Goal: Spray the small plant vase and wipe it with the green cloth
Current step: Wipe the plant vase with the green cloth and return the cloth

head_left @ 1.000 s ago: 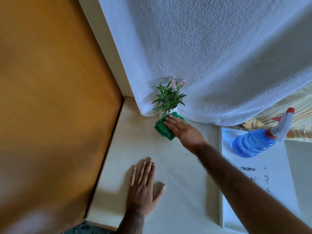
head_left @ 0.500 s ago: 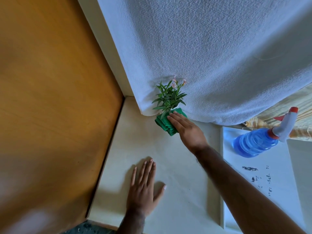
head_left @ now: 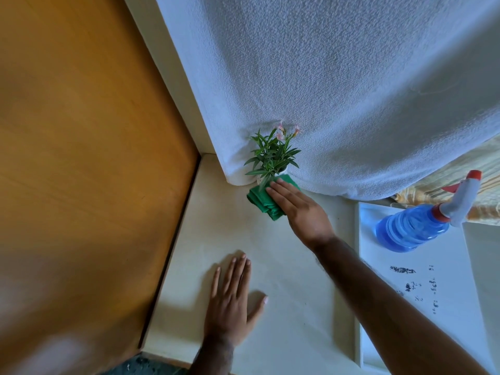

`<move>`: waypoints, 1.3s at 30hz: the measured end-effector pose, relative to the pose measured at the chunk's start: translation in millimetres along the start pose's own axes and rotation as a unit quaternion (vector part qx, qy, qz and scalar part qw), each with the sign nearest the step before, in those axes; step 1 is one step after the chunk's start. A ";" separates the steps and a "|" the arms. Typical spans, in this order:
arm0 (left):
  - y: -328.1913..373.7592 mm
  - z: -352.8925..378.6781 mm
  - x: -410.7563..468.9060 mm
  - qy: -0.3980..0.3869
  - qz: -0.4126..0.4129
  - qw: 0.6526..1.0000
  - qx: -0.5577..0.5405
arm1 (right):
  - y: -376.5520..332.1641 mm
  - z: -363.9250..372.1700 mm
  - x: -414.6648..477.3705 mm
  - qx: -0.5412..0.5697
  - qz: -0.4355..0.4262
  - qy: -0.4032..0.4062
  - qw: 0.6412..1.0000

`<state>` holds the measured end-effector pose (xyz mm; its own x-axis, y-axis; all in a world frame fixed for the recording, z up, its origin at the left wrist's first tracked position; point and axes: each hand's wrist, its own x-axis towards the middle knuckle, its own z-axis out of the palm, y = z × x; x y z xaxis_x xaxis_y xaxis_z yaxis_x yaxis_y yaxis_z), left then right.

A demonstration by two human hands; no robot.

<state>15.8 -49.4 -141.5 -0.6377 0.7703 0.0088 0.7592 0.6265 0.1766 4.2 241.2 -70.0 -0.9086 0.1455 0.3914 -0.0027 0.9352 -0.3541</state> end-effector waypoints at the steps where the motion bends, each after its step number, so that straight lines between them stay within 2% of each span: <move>1: 0.1 -0.1 -0.7 -0.001 -0.001 1.000 0.000 | -1.7 -1.2 4.7 -0.002 -0.008 0.005 1.000; 8: 1.6 -0.5 0.3 0.005 0.001 1.000 -0.003 | 5.7 5.2 0.9 -0.002 -0.025 -0.041 0.999; 11: 0.6 -1.9 -1.0 0.009 0.002 1.000 0.002 | 7.0 13.6 -9.9 0.010 0.002 -0.069 0.998; 15: 0.4 -2.2 -0.3 0.011 0.004 1.000 0.004 | 9.0 16.7 -18.2 0.060 0.091 -0.140 0.984; 17: -0.7 -1.5 -0.2 0.010 0.004 1.000 0.003 | 8.0 14.7 -15.0 0.064 0.105 -0.147 0.982; 27: -5.7 -1.1 0.4 -0.008 0.005 1.000 -0.002 | -25.2 -55.9 -61.5 0.037 0.089 -0.059 0.994; 33: -2.4 -7.8 -1.5 -0.015 0.010 1.000 -0.008 | -22.2 -105.7 -169.4 -0.025 0.204 0.018 0.978; 39: 4.2 -12.1 -0.3 -0.025 0.008 1.000 -0.006 | -12.0 -115.5 -266.1 -0.102 0.317 0.012 0.943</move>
<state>17.6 -48.4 -128.8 -0.6180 0.7854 -0.0369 0.7675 0.6128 0.1881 294.2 228.5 -71.8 -0.6912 0.7009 0.1761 0.6202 0.7003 -0.3535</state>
